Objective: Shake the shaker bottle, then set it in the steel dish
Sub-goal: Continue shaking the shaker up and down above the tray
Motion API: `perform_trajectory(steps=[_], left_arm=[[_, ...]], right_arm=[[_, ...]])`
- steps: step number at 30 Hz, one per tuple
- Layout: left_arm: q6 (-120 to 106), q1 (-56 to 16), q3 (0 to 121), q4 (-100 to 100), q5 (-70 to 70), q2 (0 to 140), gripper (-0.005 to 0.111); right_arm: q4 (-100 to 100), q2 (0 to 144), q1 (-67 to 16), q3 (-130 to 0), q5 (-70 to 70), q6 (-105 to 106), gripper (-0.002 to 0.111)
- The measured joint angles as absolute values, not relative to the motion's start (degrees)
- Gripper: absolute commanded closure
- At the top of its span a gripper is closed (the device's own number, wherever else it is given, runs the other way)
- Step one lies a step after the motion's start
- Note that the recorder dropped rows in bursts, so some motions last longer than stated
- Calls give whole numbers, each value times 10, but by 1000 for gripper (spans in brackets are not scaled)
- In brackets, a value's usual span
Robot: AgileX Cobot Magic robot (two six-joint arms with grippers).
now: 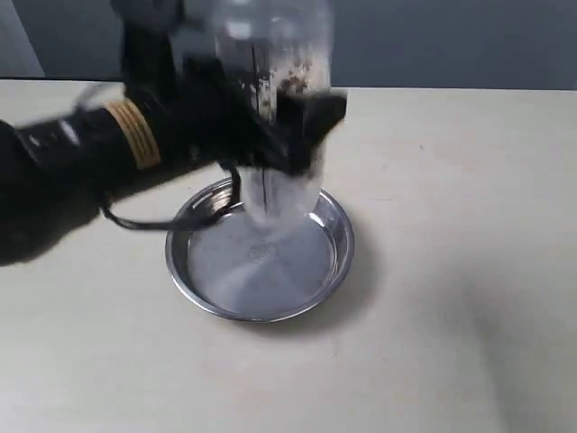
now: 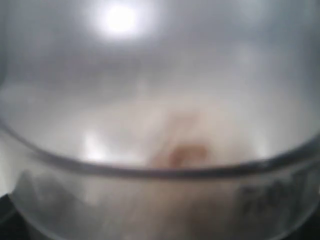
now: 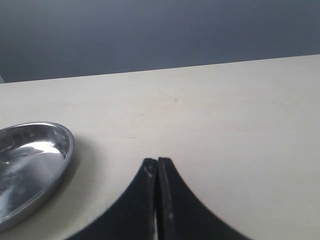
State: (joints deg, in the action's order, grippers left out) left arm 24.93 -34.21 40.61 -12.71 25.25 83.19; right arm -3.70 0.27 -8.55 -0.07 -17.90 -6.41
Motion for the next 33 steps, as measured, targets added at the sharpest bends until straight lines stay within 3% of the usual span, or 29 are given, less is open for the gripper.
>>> perform_trajectory(steps=[8,15,18,23,29,33], left_arm=[[234,-332,446,-145,241,784,106],[214,-332,415,-153,182,828,106],[190,-332,435,-125,227,806,106],[202,-330,381,-97,234,899,106],[159,-326,441,-109,259,796,106],[158,-326,415,-69,273,857,106]], right_arm=[[-37,3,-85,-1,-179,-64,109],[-37,3,-85,-1,-179,-64,109],[-37,3,-85,-1,-179,-64,109],[-37,3,-85,-1,-179,-64,109],[-37,3,-85,-1,-180,-64,109],[-37,3,-85,-1,-179,-64,109]])
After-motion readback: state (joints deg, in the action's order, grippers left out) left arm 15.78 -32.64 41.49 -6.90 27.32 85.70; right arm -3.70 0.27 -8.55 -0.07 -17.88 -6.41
